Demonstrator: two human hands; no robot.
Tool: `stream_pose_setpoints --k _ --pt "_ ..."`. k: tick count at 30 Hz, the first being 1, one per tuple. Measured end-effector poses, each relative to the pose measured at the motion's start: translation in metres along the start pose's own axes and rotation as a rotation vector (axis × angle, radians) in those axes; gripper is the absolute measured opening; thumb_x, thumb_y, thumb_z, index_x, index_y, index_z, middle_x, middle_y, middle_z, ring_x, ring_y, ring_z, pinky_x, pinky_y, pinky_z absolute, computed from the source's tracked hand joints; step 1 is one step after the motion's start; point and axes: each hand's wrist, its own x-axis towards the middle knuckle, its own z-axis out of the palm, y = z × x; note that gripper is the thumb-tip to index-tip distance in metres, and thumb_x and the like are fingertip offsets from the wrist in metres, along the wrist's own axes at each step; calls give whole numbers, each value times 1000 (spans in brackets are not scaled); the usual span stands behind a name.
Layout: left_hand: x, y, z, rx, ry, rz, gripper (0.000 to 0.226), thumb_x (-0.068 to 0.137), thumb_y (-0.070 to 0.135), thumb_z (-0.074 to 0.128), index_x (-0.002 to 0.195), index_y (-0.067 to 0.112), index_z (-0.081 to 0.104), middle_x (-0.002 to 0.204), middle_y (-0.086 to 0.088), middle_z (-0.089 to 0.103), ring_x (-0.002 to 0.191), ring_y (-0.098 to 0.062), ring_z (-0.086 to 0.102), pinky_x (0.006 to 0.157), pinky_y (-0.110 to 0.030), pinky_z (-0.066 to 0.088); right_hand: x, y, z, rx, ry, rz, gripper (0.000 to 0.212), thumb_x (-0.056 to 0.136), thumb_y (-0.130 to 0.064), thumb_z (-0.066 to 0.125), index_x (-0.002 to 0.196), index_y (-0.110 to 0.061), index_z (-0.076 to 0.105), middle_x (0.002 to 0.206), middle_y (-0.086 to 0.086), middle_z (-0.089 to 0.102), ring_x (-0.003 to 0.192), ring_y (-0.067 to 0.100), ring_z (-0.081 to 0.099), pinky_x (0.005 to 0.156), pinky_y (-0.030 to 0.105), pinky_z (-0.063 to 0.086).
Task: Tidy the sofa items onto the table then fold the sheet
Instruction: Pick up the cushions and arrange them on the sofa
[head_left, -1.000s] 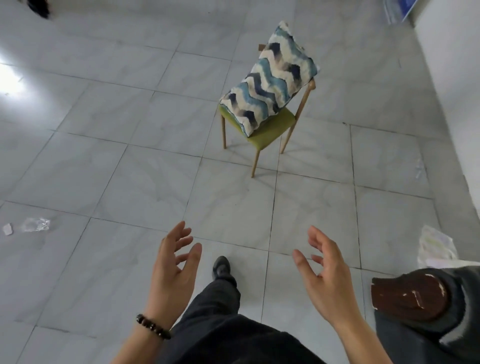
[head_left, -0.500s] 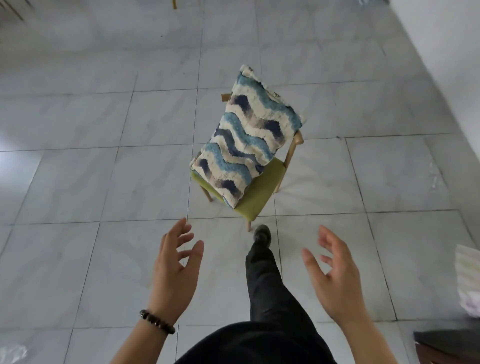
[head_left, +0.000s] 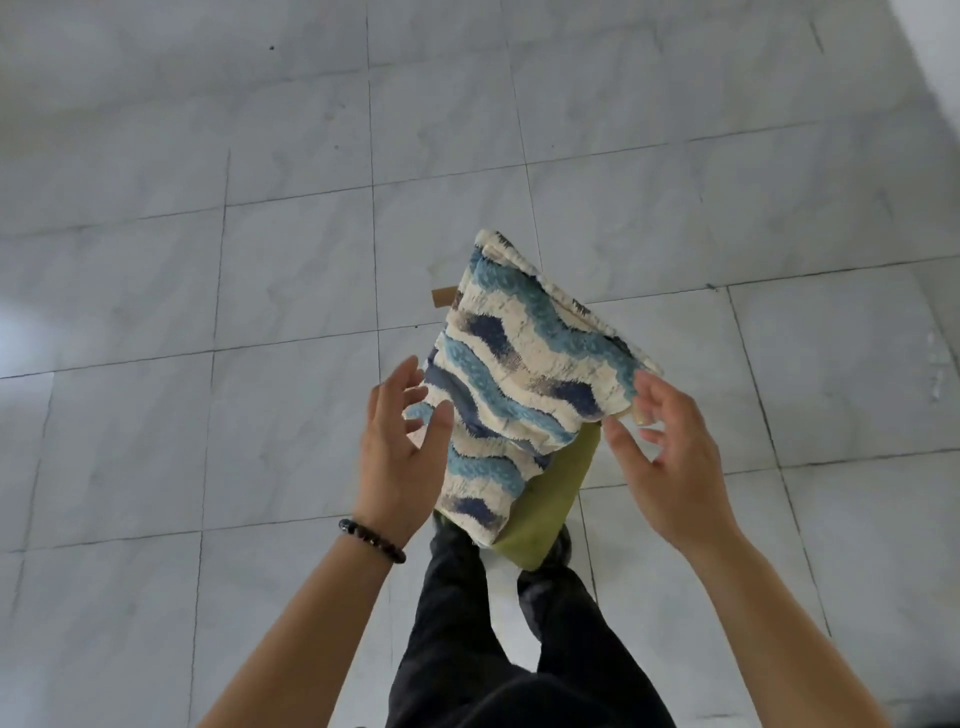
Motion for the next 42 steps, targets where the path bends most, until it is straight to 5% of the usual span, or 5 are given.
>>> stream_pose_setpoints --k 8,12,24,37,42 --pt "162 -99 97 240 -315 -65 88 83 60 61 149 17 22 152 -6 26 141 -21 21 116 -43 24 82 73 91 -152 -146 625 70 80 -74 54 118 -14 53 88 -5 54 71 4 52 58 20 37" --pt "202 -125 134 292 -375 -140 117 70 78 58 153 18 2 157 -6 13 146 -27 6 119 -49 11 99 98 126 -65 -83 812 115 72 -78 60 146 1 20 140 16 43 98 18 53 74 23 40" --pt "165 -67 105 46 -166 -89 53 84 57 62 119 18 51 89 17 63 75 14 60 58 -10 49 76 54 113 312 336 554 62 84 -38 75 123 -19 32 111 -5 58 103 13 60 94 41 50" --pt "92 149 -1 -721 -175 48 36 84 45 69 110 21 63 90 8 66 79 -13 62 63 -31 54 30 -66 -54 364 365 184 99 62 -85 61 143 -36 34 143 -5 41 133 15 41 109 41 40" --pt "68 170 -6 -733 -321 214 36 85 45 68 111 21 62 91 13 67 81 -7 63 67 -27 54 -32 -84 -62 548 627 239 71 52 -80 75 110 -45 55 107 -18 69 100 2 66 88 34 57"
